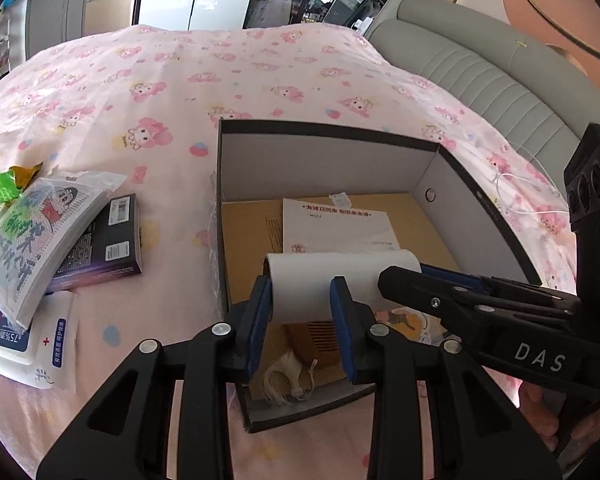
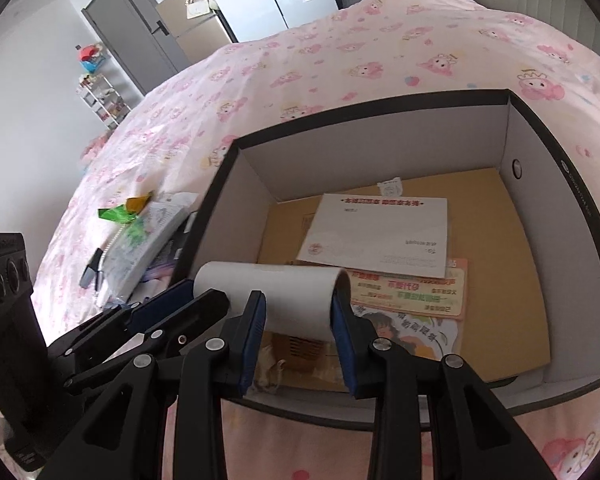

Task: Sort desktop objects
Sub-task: 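Lower the tube into the shoebox and open the left gripper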

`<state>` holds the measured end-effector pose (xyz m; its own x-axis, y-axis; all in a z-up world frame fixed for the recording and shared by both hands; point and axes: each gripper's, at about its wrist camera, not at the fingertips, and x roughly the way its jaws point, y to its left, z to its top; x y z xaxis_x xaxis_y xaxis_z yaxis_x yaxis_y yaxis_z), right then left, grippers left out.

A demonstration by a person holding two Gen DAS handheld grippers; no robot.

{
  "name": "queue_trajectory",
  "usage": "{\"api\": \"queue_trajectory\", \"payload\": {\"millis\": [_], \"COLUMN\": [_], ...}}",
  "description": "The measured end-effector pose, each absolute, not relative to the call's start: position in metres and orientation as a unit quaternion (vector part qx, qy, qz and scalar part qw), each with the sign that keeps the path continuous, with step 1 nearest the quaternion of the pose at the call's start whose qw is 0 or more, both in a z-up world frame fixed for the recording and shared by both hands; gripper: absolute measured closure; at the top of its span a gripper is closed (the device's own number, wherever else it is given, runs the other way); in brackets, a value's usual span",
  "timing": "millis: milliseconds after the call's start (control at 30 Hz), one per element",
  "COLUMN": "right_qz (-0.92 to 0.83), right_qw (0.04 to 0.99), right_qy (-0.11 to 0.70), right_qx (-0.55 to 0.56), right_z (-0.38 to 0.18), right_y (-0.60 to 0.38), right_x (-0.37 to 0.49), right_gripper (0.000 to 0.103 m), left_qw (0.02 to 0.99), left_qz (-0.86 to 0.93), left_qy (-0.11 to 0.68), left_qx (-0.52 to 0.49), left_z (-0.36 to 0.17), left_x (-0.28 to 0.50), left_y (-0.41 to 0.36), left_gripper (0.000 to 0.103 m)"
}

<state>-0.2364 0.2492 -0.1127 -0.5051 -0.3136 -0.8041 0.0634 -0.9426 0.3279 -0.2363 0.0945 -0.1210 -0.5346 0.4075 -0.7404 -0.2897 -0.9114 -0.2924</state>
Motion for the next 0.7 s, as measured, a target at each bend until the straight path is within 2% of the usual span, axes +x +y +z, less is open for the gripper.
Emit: {"api": "queue_trajectory", "payload": {"millis": [700], "right_qz": [-0.859], "right_qw": [0.097], "right_qy": [-0.120], "right_qx": [0.487], "right_z": [-0.103], "right_y": [0.250], "right_x": [-0.229], "right_gripper": [0.073], "left_qw": [0.187], "left_qz": [0.875], "left_qy": [-0.057], "left_qx": [-0.442], "left_z": [-0.110], "left_x": [-0.226], "left_y": [0.093], "left_gripper": [0.073]}}
